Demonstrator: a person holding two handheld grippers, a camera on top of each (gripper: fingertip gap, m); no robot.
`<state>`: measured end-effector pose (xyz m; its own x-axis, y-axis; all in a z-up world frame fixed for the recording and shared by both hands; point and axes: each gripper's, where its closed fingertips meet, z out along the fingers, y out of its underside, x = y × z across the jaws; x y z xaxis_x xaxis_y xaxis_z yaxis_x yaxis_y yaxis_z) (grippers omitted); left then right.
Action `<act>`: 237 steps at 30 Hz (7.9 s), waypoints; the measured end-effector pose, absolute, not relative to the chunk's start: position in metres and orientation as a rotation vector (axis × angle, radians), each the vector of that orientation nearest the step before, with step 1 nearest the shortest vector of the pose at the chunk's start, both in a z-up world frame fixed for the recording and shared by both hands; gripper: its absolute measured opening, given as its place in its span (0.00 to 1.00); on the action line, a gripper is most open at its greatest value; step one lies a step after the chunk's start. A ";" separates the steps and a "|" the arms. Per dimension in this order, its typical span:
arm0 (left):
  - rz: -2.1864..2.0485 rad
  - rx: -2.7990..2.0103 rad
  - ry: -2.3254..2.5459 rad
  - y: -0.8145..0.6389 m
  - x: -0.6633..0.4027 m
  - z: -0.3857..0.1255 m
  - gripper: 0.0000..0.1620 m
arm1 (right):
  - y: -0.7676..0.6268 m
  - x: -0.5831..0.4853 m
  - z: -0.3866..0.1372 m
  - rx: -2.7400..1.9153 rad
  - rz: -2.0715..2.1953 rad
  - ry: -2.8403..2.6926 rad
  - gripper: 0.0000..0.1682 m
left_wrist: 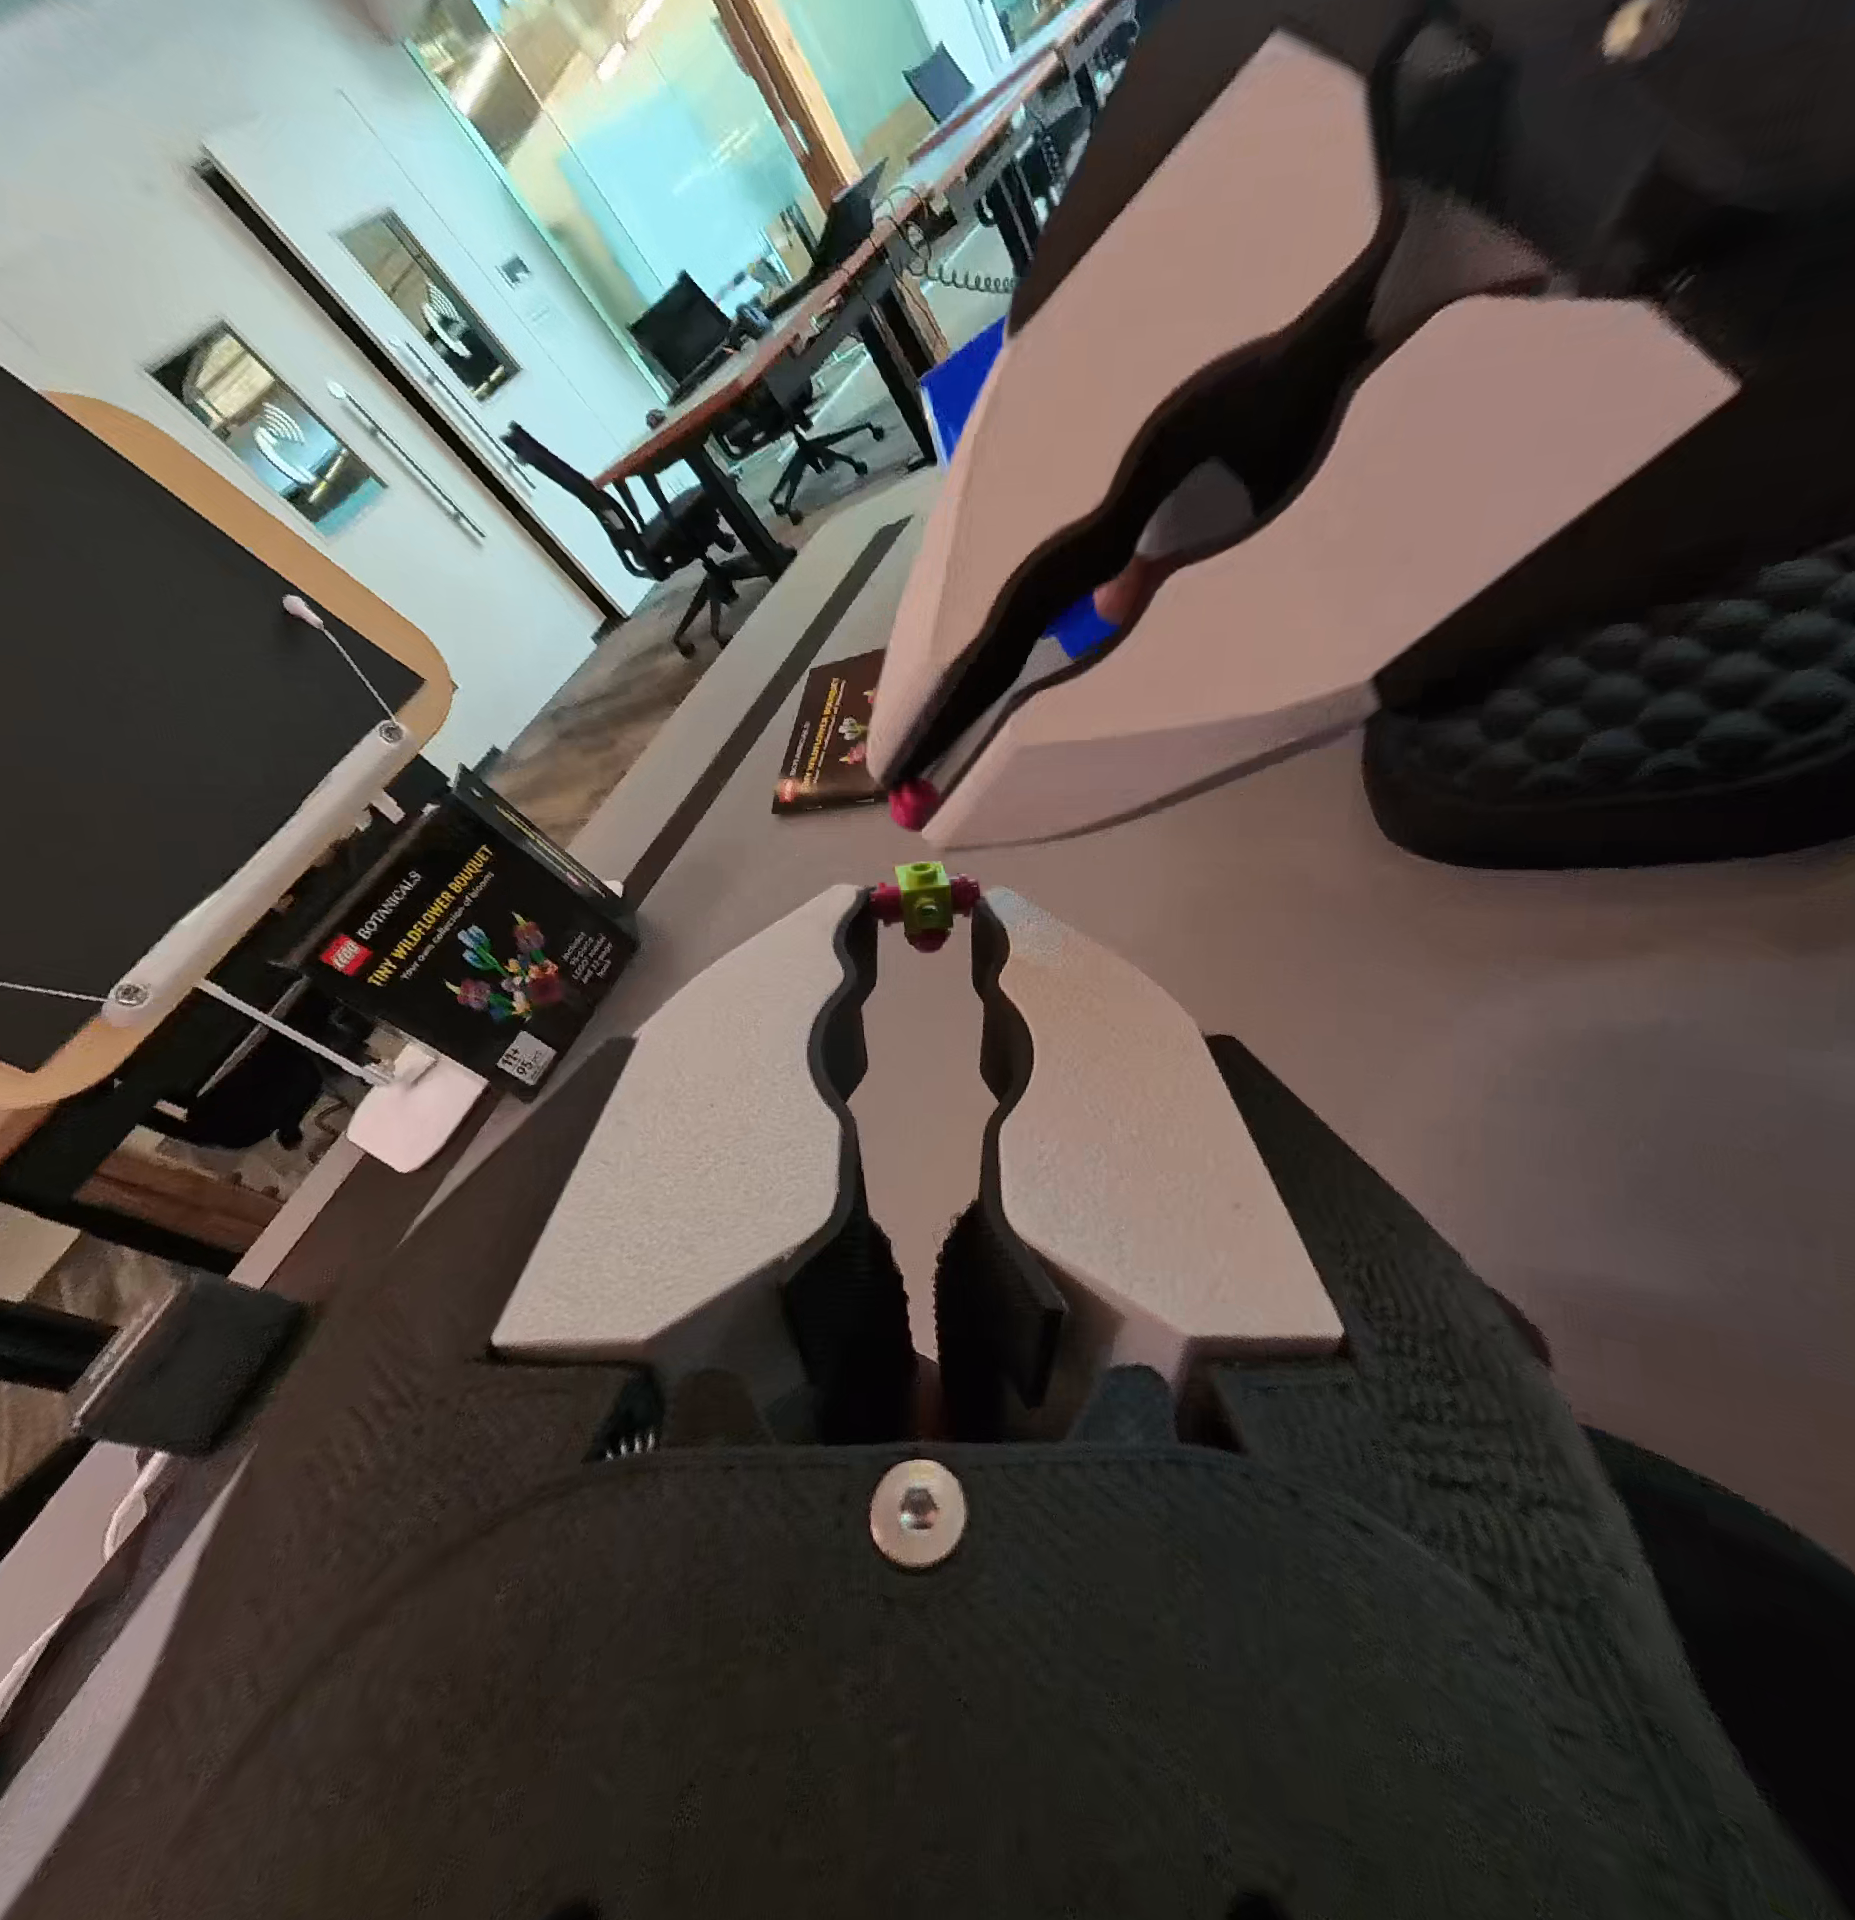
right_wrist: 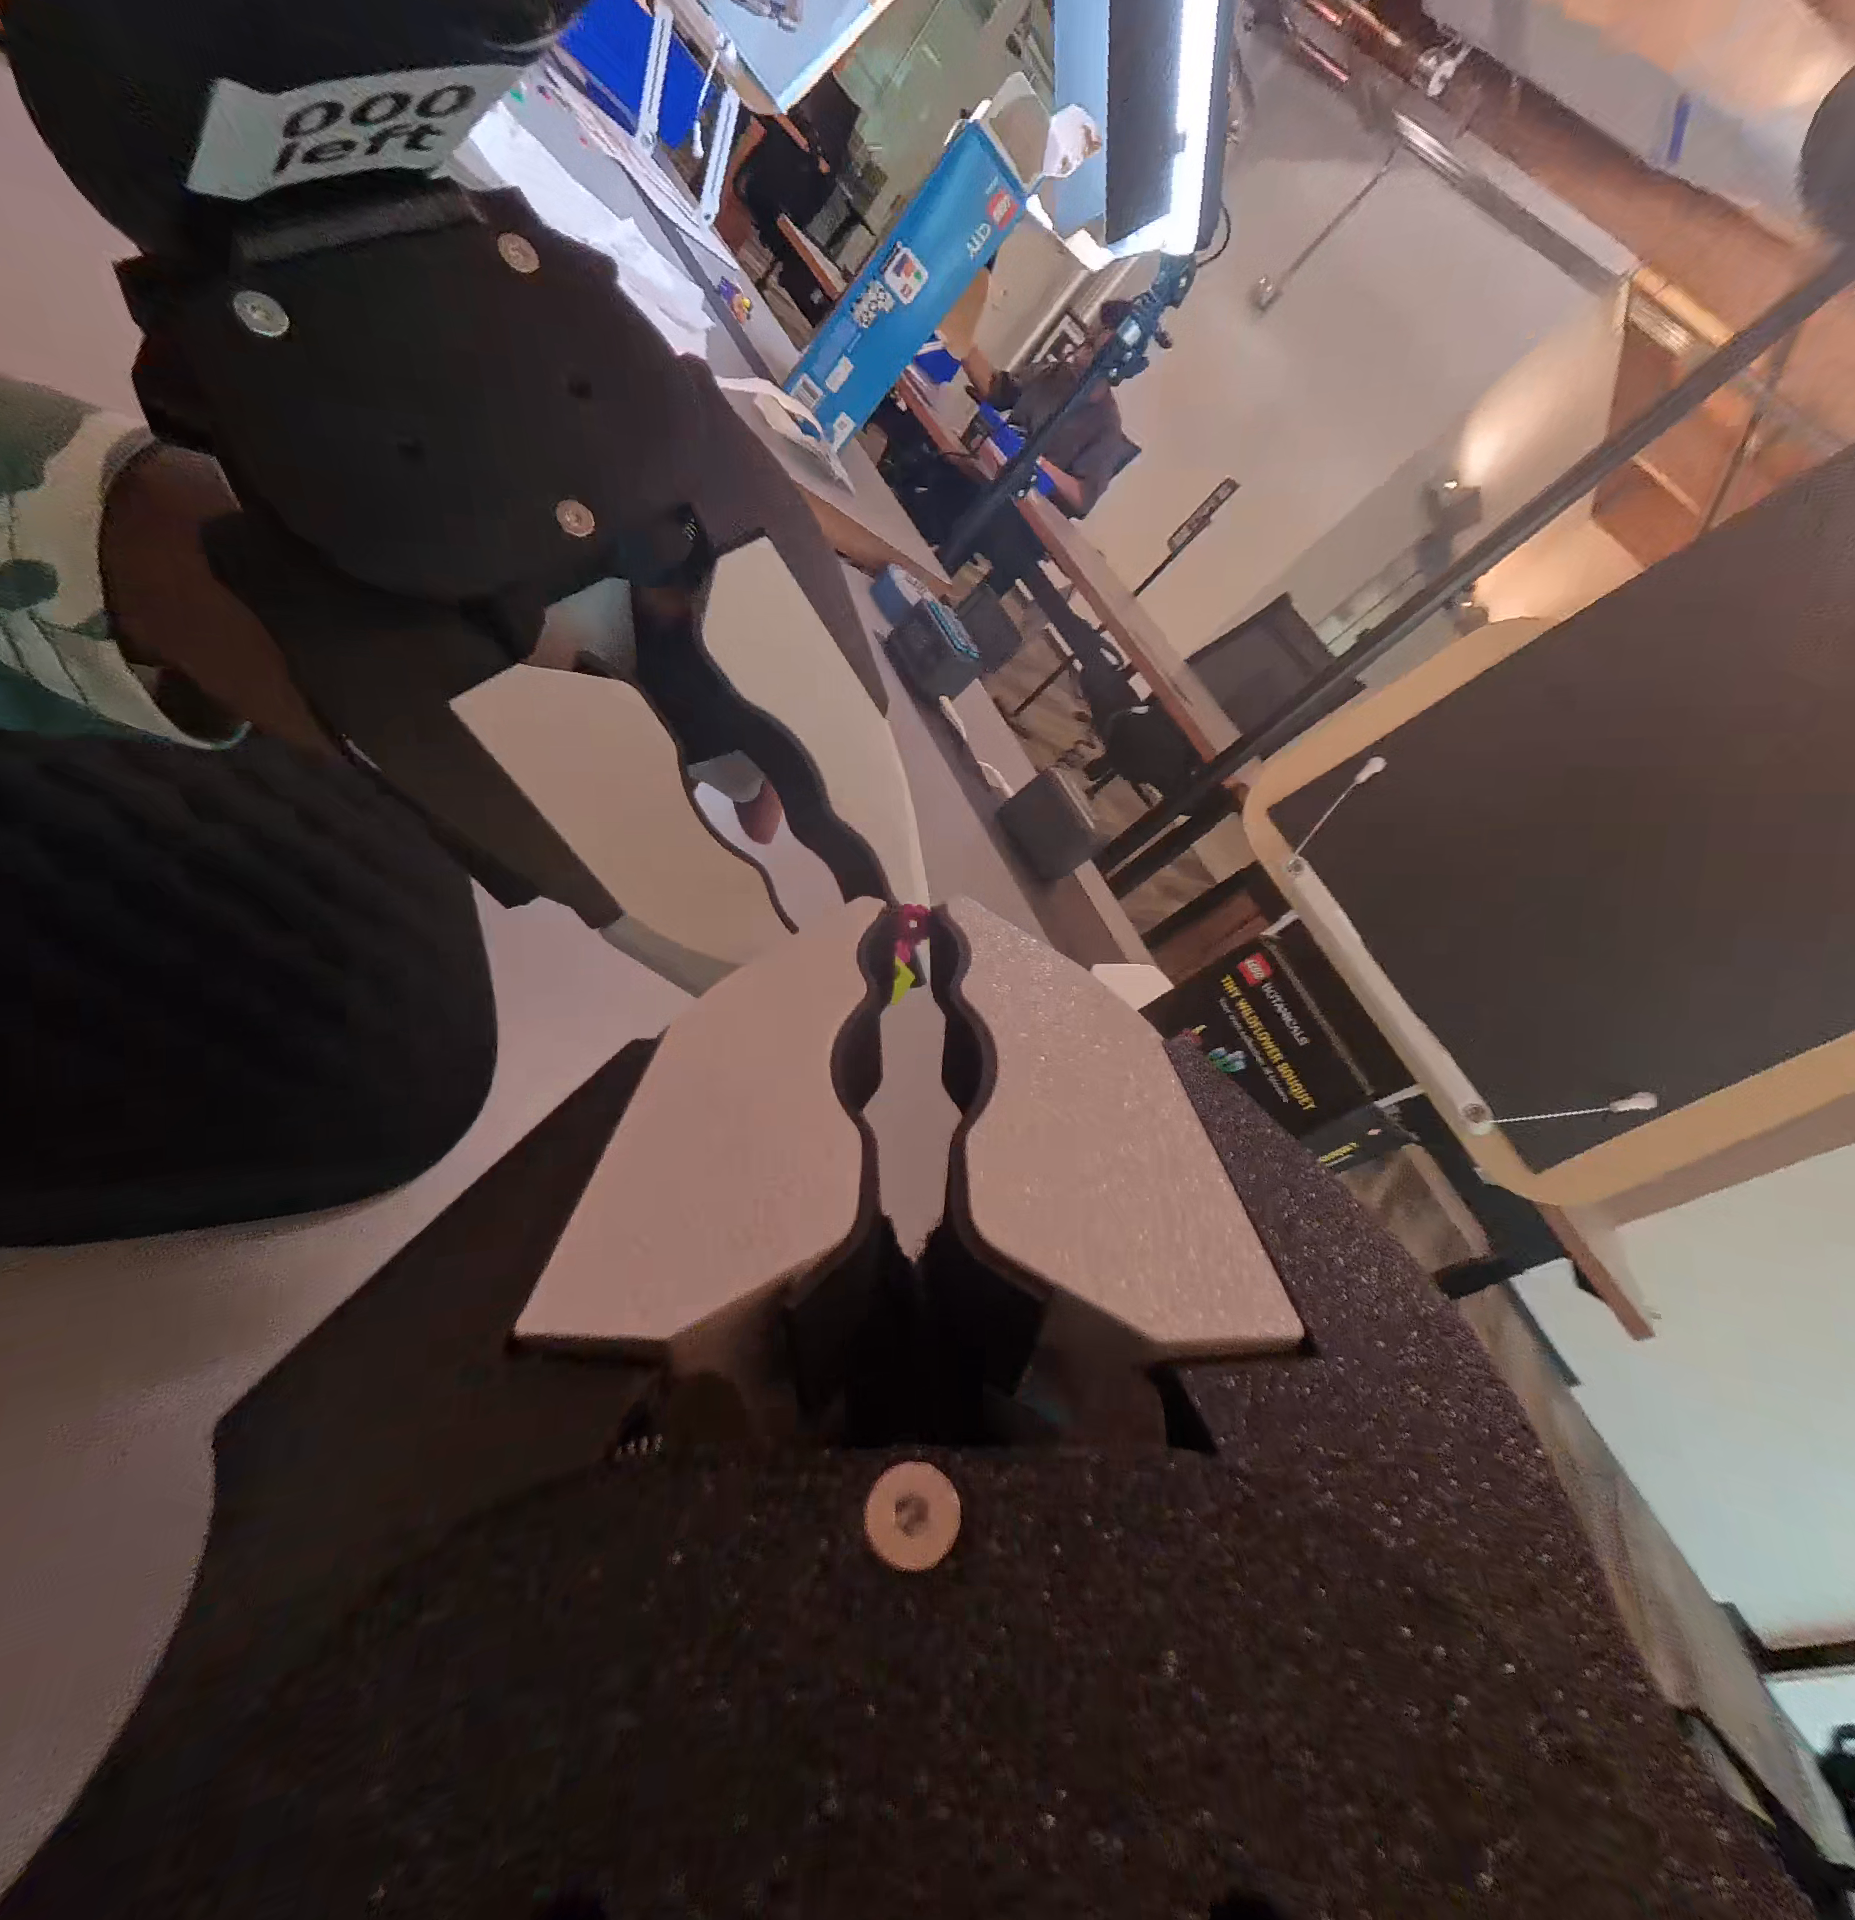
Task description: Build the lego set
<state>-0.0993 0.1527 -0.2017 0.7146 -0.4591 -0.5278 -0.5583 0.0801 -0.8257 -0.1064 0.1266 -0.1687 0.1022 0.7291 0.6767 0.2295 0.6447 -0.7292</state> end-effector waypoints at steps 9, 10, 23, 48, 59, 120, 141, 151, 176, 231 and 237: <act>-0.007 -1.481 0.773 0.156 -0.105 -0.199 0.11 | 0.212 -0.020 -0.141 -1.242 0.424 -1.094 0.04; -0.032 -1.471 0.759 0.156 -0.105 -0.199 0.11 | 0.231 0.004 -0.142 -1.326 0.358 -1.034 0.04; -0.304 -1.490 0.654 0.151 -0.102 -0.193 0.11 | 0.299 0.110 -0.189 -1.784 0.029 -0.808 0.14; -0.577 -1.493 0.513 0.144 -0.112 -0.183 0.11 | 0.285 0.082 -0.163 -1.548 0.140 -0.890 0.16; -1.046 -1.435 0.400 0.126 -0.120 -0.169 0.11 | 0.171 -0.064 -0.149 -0.978 0.717 -1.350 0.14; 0.012 -1.087 0.864 0.108 -0.103 -0.143 0.07 | 0.104 -0.108 -0.136 -1.232 2.209 -0.970 0.06; -0.051 -1.119 0.973 0.100 -0.094 -0.150 0.07 | 0.094 -0.105 -0.146 -1.166 2.029 -1.204 0.04; -0.129 -1.217 0.939 0.106 -0.095 -0.156 0.07 | 0.099 -0.104 -0.144 -0.831 1.072 -1.346 0.04; -0.080 -1.300 0.916 0.122 -0.096 -0.172 0.07 | 0.301 0.122 -0.179 -1.773 0.138 -0.793 0.14; 0.388 -1.505 0.984 0.148 -0.102 -0.195 0.08 | 0.135 -0.103 -0.179 -1.230 0.592 -1.322 0.07; 0.430 -1.513 1.000 0.150 -0.104 -0.197 0.07 | 0.140 -0.104 -0.184 -1.277 0.592 -1.328 0.05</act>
<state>-0.1038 0.1498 -0.1970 0.5608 -0.3406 -0.7546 -0.7819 0.0819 -0.6180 -0.1041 0.1404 -0.1843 0.2347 0.8998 0.3677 0.3284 0.2826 -0.9013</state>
